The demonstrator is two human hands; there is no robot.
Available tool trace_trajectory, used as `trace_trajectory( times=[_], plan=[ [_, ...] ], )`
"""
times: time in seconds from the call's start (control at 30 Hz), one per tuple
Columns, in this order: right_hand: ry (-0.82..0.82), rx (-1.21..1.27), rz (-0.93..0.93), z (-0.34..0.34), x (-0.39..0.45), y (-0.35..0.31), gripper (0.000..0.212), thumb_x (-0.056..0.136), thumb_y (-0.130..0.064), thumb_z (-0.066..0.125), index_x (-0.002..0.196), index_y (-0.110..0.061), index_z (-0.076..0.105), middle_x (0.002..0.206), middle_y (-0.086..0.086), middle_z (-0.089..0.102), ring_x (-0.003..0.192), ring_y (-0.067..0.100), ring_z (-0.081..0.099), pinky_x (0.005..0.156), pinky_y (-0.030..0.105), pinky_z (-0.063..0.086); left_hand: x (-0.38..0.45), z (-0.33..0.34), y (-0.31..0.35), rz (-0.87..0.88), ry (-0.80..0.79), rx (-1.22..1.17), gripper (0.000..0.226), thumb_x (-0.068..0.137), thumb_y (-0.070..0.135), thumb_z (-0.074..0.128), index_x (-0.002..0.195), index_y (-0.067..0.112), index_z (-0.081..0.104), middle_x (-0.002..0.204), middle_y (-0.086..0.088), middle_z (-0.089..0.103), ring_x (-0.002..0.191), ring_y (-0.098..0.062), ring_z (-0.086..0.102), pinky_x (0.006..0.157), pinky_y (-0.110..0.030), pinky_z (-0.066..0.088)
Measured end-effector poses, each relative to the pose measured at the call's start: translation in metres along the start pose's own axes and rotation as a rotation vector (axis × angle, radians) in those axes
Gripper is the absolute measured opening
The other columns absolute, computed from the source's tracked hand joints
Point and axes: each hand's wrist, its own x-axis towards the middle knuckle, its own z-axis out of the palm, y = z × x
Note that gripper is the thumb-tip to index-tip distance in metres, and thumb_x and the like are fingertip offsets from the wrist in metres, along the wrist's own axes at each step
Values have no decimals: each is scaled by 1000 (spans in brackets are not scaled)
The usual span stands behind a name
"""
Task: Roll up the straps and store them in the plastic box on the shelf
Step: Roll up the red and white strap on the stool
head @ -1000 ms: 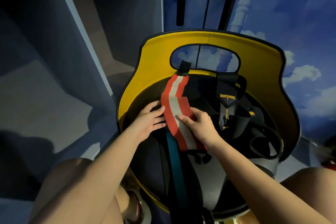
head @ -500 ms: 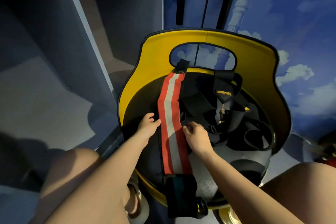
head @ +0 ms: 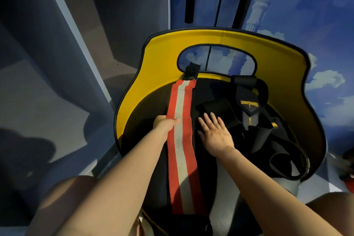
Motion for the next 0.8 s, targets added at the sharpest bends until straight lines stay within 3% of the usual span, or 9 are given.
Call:
trace_trajectory(
  times=[0.1,0.3,0.57,0.7,0.8],
  plan=[
    [-11,-3,97,-1,8,27,55,101,-42,15,151,-19,4,159,2,-3,146,20,-11,117,35,-8,8,14,-1,31,15,-11,31,86,8,65,116,7,62,117,-12,65,106,-30,62,95,-45,49],
    [-33,26,161,-2,30,46,57,101,-44,13,151,-17,7,159,5,-5,146,23,-13,117,37,-8,29,36,6,110,89,-7,31,85,14,66,116,16,62,115,-7,65,104,-27,62,92,-48,51],
    [16,68,197,1,47,48,58,100,-45,14,151,-19,5,159,6,-6,146,25,-12,118,40,-7,54,63,32,260,136,44,30,88,16,63,118,15,60,119,-6,63,109,-26,61,94,-44,50],
    [163,197,153,-4,48,41,53,102,-40,18,150,-20,13,159,3,4,147,21,-5,117,39,-8,59,77,43,335,141,89,31,90,16,60,120,14,58,121,-5,62,112,-24,59,93,-36,48],
    [227,423,-3,-8,43,31,52,101,-38,29,149,-19,22,159,2,12,147,18,3,117,34,-2,61,80,45,400,138,128,32,90,17,60,122,13,57,122,-6,62,113,-24,58,93,-34,46]
  ],
)
